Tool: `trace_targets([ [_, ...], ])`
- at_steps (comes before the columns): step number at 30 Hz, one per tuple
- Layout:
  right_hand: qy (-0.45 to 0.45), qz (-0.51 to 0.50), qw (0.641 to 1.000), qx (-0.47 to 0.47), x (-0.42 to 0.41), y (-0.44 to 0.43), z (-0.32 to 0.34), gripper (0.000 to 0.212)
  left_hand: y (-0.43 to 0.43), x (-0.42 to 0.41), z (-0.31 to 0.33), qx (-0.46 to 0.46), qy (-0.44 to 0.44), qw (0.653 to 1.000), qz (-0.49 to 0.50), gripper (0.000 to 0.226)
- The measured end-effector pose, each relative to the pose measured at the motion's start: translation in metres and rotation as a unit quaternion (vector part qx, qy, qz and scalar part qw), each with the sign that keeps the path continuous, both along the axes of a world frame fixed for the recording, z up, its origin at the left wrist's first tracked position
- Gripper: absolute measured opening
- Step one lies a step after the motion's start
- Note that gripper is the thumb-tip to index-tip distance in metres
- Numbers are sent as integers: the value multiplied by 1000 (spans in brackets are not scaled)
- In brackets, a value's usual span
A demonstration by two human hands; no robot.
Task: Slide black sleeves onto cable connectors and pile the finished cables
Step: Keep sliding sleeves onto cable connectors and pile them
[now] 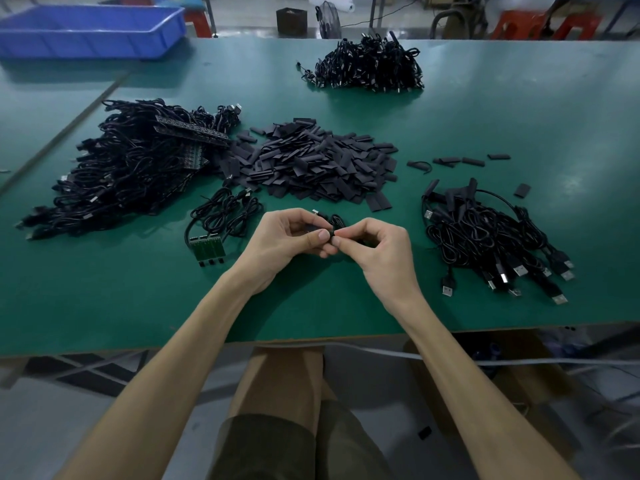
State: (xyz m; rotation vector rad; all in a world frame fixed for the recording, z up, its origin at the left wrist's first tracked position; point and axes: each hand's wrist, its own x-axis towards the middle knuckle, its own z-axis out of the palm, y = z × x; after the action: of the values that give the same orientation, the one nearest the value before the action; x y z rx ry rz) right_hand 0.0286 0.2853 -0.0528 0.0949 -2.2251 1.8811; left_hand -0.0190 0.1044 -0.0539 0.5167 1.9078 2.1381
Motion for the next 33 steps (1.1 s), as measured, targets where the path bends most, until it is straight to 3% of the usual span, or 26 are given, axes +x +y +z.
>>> trace_targets([
  [6,11,-6,1000,3,-1,0,-1,7,2,1,-1,-9,1,1000,26,30],
  [14,-3,-39,999,-29,-7,4,-9,9,-3,-1,-3,46,-38,998,13,26],
  [33,-20,-34,998,-58,-11,1,-10,13,-4,-2,1,28,-36,999,6,22],
])
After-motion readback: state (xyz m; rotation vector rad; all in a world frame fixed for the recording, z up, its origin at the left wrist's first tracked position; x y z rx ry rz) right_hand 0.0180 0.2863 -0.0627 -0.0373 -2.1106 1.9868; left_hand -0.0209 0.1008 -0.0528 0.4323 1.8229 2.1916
